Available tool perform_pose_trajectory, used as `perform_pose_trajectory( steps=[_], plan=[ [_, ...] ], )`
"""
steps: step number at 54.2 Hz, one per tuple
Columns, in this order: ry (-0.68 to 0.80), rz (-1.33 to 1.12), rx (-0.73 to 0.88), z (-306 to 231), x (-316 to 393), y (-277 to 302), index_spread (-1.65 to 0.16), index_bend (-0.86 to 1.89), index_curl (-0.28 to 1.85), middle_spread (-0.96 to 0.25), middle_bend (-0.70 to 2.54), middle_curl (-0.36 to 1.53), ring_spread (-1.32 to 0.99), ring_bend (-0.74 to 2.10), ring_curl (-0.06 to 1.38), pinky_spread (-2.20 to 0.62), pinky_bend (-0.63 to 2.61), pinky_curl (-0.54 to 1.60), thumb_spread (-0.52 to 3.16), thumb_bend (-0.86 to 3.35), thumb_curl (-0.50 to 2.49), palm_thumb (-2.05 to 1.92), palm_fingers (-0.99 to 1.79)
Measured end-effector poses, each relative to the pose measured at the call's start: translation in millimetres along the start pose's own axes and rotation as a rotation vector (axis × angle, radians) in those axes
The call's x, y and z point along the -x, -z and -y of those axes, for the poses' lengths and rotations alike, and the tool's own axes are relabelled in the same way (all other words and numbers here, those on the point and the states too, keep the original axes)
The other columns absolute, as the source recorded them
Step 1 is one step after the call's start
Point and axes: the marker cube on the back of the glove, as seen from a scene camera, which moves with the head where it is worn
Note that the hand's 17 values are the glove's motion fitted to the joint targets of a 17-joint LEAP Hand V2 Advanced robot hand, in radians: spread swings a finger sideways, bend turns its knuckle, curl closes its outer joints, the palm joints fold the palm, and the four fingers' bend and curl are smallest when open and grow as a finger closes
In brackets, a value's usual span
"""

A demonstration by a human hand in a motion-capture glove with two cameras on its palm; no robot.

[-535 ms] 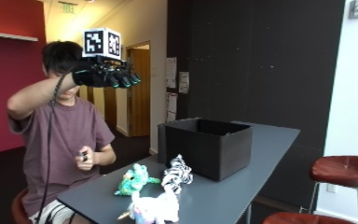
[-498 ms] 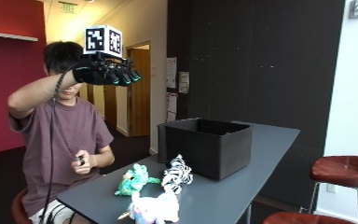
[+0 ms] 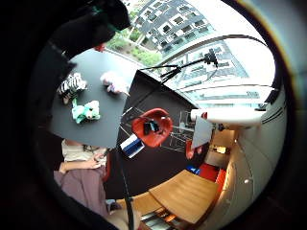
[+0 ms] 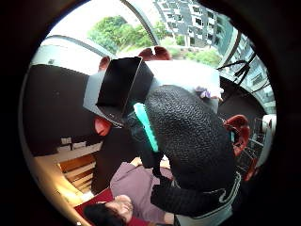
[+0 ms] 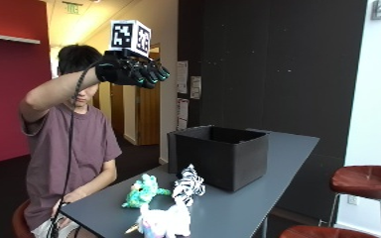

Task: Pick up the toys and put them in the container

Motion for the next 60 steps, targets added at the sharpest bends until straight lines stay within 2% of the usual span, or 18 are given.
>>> perform_pose_trajectory(
  steps=[27,33,46,60],
  plan=[
    [-0.064,0.002,0.129,101.2,-43.8,-73.3,-0.2,0.06,0.13,-0.08,0.17,0.28,-0.05,0.59,0.23,0.01,0.94,0.35,1.31,-0.08,0.05,-0.14,-0.2],
    [-0.063,0.013,0.117,121.6,-51.6,-95.3,-0.2,0.05,0.12,-0.05,0.17,0.29,-0.05,0.59,0.23,0.01,0.95,0.35,1.3,-0.08,0.05,-0.14,-0.21],
    [-0.141,0.024,0.113,160.8,-66.6,-160.4,-0.19,0.02,0.09,-0.01,0.17,0.3,-0.04,0.59,0.25,0.01,0.97,0.35,1.26,-0.09,0.06,-0.15,-0.23],
    [-0.18,0.064,0.185,182.2,-77.5,-251.0,-0.18,0.02,0.08,0.02,0.16,0.31,-0.03,0.59,0.26,0.02,1.0,0.36,1.19,-0.09,0.08,-0.14,-0.26]
  ],
)
